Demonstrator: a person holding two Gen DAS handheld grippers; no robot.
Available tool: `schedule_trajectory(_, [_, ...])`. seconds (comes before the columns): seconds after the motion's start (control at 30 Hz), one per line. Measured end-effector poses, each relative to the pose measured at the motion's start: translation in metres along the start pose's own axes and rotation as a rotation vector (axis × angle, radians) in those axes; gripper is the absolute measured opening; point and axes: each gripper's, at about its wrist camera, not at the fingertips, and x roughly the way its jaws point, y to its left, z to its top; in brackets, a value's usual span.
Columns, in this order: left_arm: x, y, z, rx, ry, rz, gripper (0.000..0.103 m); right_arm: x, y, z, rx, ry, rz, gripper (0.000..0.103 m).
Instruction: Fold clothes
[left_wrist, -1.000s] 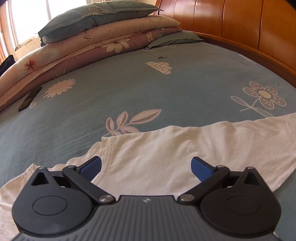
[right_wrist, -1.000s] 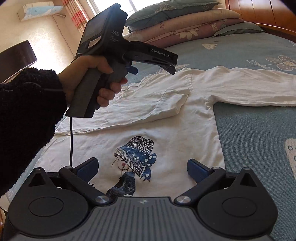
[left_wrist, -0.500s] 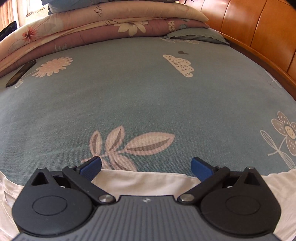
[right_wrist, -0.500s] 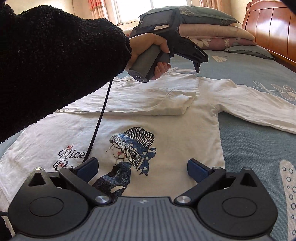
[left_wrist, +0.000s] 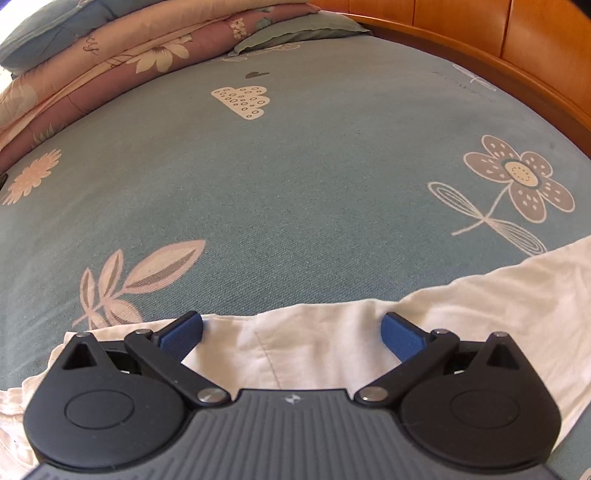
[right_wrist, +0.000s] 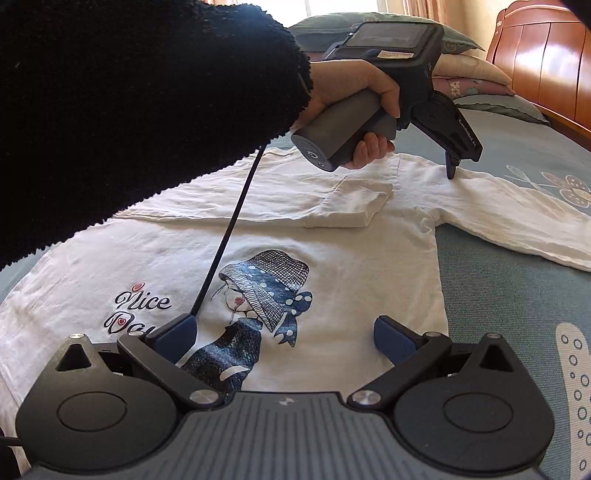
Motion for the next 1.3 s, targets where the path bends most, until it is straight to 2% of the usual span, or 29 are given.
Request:
schedule_trajectory(0.17, [-0.031, 0.007, 0.004, -0.045, -0.043, -0.031, 0.102, 0.003, 0.001, 0.000, -0.006, 0.001, -0.003, 0.103])
schedule_trajectory(0.27, [-0.066, 0.019, -0.010, -0.033, -0.079, -0.039, 0.102, 0.003, 0.000, 0.000, -0.002, -0.002, -0.002, 0.103])
schedule_trajectory(0.33, [-0.084, 0.034, -0.025, -0.061, -0.072, -0.069, 0.102, 0.003, 0.000, 0.000, -0.003, -0.002, -0.003, 0.103])
schedule_trajectory(0.47, [-0.106, 0.069, -0.069, -0.199, -0.024, -0.105, 0.102, 0.005, 0.003, 0.000, -0.022, 0.004, -0.015, 0.103])
schedule_trajectory(0.6, [-0.123, 0.098, -0.120, -0.296, 0.007, -0.065, 0.102, 0.005, 0.004, 0.000, -0.023, 0.004, -0.021, 0.103])
schedule_trajectory(0.7, [-0.137, 0.114, -0.153, -0.371, 0.010, -0.084, 0.102, 0.005, 0.002, 0.000, -0.010, 0.000, -0.016, 0.103])
schedule_trajectory(0.83, [-0.138, 0.127, -0.181, -0.451, 0.026, -0.080, 0.102, 0.006, 0.002, 0.001, -0.007, 0.002, -0.016, 0.103])
schedule_trajectory(0.97, [-0.140, 0.129, -0.192, -0.481, 0.016, -0.062, 0.102, 0.007, -0.001, 0.002, 0.003, 0.001, -0.004, 0.103])
schedule_trajectory(1.0, [-0.145, 0.128, -0.192, -0.481, 0.010, -0.062, 0.102, 0.005, -0.004, 0.003, 0.018, 0.000, 0.016, 0.103])
schedule_trajectory(1.13, [-0.174, 0.125, -0.190, -0.457, -0.057, -0.063, 0.102, -0.005, -0.020, 0.009, 0.127, 0.012, 0.220, 0.103])
schedule_trajectory(1.2, [-0.189, 0.129, -0.191, -0.450, -0.083, -0.056, 0.102, -0.009, -0.025, 0.010, 0.156, 0.023, 0.359, 0.103])
schedule_trajectory(1.3, [-0.209, 0.138, -0.192, -0.454, -0.117, -0.034, 0.102, -0.016, -0.027, 0.011, 0.183, -0.004, 0.485, 0.103])
